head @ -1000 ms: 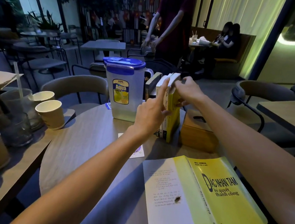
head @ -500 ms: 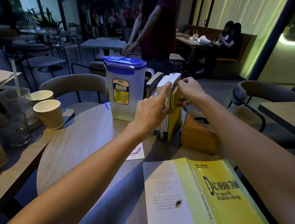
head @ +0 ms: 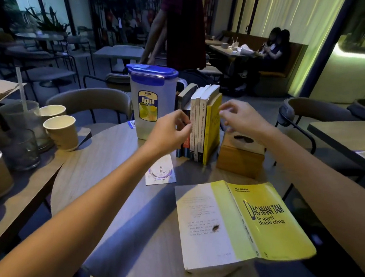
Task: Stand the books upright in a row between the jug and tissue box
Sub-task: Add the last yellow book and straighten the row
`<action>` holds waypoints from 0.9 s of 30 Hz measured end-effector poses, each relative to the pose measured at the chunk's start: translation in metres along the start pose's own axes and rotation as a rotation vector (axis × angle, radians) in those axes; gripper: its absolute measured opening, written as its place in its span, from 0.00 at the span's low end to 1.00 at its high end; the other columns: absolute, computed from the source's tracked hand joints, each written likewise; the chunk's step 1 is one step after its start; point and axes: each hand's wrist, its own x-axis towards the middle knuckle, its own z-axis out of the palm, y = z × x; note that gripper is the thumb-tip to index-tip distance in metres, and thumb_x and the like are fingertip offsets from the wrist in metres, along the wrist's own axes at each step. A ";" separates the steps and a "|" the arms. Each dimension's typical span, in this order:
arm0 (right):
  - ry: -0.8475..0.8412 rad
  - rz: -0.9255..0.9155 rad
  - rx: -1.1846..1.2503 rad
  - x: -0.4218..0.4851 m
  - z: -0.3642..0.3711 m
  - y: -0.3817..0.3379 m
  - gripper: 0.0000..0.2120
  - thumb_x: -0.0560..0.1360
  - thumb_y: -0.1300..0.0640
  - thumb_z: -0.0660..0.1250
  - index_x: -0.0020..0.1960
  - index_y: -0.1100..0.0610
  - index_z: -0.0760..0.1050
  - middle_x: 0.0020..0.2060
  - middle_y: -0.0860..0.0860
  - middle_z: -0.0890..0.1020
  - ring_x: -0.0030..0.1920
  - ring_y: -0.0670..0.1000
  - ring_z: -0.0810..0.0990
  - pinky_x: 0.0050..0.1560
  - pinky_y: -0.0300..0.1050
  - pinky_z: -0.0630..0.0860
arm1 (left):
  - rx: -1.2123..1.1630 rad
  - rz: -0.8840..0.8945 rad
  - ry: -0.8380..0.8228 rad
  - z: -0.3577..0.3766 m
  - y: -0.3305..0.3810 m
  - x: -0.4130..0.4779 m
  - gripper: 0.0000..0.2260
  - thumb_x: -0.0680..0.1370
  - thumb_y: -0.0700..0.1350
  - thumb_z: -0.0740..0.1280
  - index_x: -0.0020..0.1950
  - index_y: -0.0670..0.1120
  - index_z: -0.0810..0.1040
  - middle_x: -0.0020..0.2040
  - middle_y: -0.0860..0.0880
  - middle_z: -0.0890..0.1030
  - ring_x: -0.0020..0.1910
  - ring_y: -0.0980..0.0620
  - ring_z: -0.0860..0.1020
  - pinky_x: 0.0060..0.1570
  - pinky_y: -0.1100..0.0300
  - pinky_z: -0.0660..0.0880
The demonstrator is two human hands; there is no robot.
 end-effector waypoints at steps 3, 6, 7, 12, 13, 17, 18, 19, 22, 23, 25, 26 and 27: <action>-0.022 -0.134 -0.249 -0.032 0.017 0.011 0.09 0.82 0.55 0.63 0.59 0.55 0.79 0.50 0.49 0.80 0.46 0.45 0.79 0.40 0.35 0.72 | 0.041 -0.017 -0.185 0.008 -0.008 -0.017 0.06 0.80 0.48 0.67 0.54 0.46 0.78 0.48 0.49 0.82 0.46 0.52 0.82 0.41 0.58 0.83; -0.157 -0.159 -0.458 -0.058 0.034 0.025 0.08 0.80 0.53 0.63 0.52 0.52 0.81 0.46 0.48 0.83 0.43 0.46 0.80 0.39 0.41 0.75 | 0.091 -0.022 -0.327 0.024 -0.020 -0.032 0.07 0.80 0.48 0.68 0.54 0.47 0.80 0.48 0.50 0.83 0.45 0.52 0.82 0.42 0.61 0.81; -0.206 -0.124 -0.520 -0.064 0.038 0.029 0.08 0.79 0.51 0.63 0.49 0.52 0.80 0.44 0.49 0.84 0.41 0.48 0.81 0.39 0.45 0.77 | 0.119 -0.020 -0.363 0.030 -0.024 -0.036 0.07 0.79 0.49 0.68 0.54 0.48 0.81 0.49 0.50 0.83 0.46 0.52 0.82 0.43 0.62 0.80; -0.344 0.016 -0.638 -0.089 0.057 0.048 0.14 0.78 0.42 0.64 0.51 0.52 0.80 0.43 0.48 0.83 0.41 0.49 0.81 0.37 0.47 0.78 | 0.255 0.001 -0.589 0.056 -0.035 -0.059 0.14 0.77 0.53 0.70 0.61 0.50 0.81 0.54 0.52 0.82 0.51 0.55 0.80 0.49 0.59 0.79; -0.335 0.009 -0.637 -0.092 0.060 0.050 0.15 0.78 0.41 0.64 0.50 0.51 0.81 0.42 0.47 0.82 0.40 0.48 0.80 0.35 0.45 0.76 | 0.270 0.017 -0.599 0.060 -0.036 -0.062 0.15 0.77 0.54 0.70 0.62 0.50 0.80 0.54 0.53 0.82 0.51 0.55 0.79 0.50 0.59 0.78; -0.378 0.057 -0.567 -0.091 0.058 0.054 0.15 0.76 0.38 0.66 0.44 0.50 0.76 0.39 0.48 0.81 0.37 0.48 0.81 0.33 0.42 0.72 | 0.300 0.050 -0.619 0.066 -0.029 -0.069 0.13 0.79 0.52 0.69 0.61 0.48 0.81 0.54 0.49 0.81 0.52 0.51 0.77 0.51 0.54 0.76; -0.403 0.077 -0.542 -0.090 0.057 0.054 0.16 0.77 0.38 0.67 0.46 0.51 0.76 0.40 0.49 0.82 0.38 0.48 0.82 0.33 0.41 0.73 | 0.313 0.052 -0.623 0.066 -0.026 -0.070 0.13 0.79 0.52 0.69 0.60 0.47 0.81 0.55 0.47 0.82 0.53 0.49 0.78 0.53 0.51 0.77; -0.427 0.099 -0.519 -0.089 0.055 0.054 0.17 0.77 0.38 0.67 0.48 0.52 0.77 0.42 0.50 0.83 0.40 0.49 0.83 0.33 0.41 0.74 | 0.319 0.047 -0.629 0.066 -0.025 -0.071 0.14 0.79 0.52 0.69 0.60 0.46 0.81 0.55 0.46 0.82 0.53 0.47 0.78 0.54 0.49 0.77; -0.448 0.104 -0.484 -0.087 0.051 0.049 0.18 0.78 0.39 0.67 0.54 0.54 0.77 0.46 0.51 0.83 0.45 0.50 0.83 0.38 0.41 0.76 | 0.281 0.008 -0.667 0.063 -0.022 -0.070 0.12 0.80 0.52 0.68 0.59 0.47 0.79 0.52 0.48 0.81 0.52 0.47 0.78 0.51 0.52 0.76; -0.430 0.093 -0.461 -0.087 0.048 0.045 0.18 0.78 0.40 0.67 0.54 0.54 0.77 0.47 0.51 0.83 0.45 0.49 0.83 0.38 0.41 0.76 | 0.241 -0.012 -0.676 0.060 -0.021 -0.069 0.11 0.80 0.52 0.68 0.58 0.48 0.78 0.51 0.49 0.80 0.52 0.49 0.78 0.51 0.55 0.76; -0.394 0.061 -0.376 -0.087 0.040 0.033 0.15 0.78 0.41 0.68 0.53 0.54 0.77 0.46 0.52 0.83 0.43 0.50 0.85 0.35 0.39 0.77 | 0.091 -0.064 -0.674 0.050 -0.017 -0.066 0.11 0.79 0.50 0.69 0.60 0.49 0.77 0.53 0.51 0.80 0.54 0.52 0.78 0.53 0.58 0.76; -0.375 0.029 -0.340 -0.088 0.034 0.025 0.14 0.78 0.42 0.68 0.52 0.54 0.77 0.45 0.53 0.84 0.41 0.50 0.85 0.34 0.38 0.78 | -0.003 -0.078 -0.660 0.043 -0.013 -0.064 0.11 0.79 0.48 0.70 0.59 0.49 0.77 0.54 0.50 0.81 0.54 0.53 0.79 0.52 0.59 0.77; -0.352 -0.010 -0.318 -0.088 0.029 0.017 0.14 0.78 0.43 0.69 0.52 0.54 0.76 0.44 0.53 0.84 0.40 0.50 0.86 0.33 0.37 0.78 | -0.093 -0.080 -0.644 0.034 -0.007 -0.062 0.10 0.78 0.46 0.70 0.59 0.48 0.77 0.54 0.48 0.82 0.54 0.52 0.81 0.52 0.59 0.79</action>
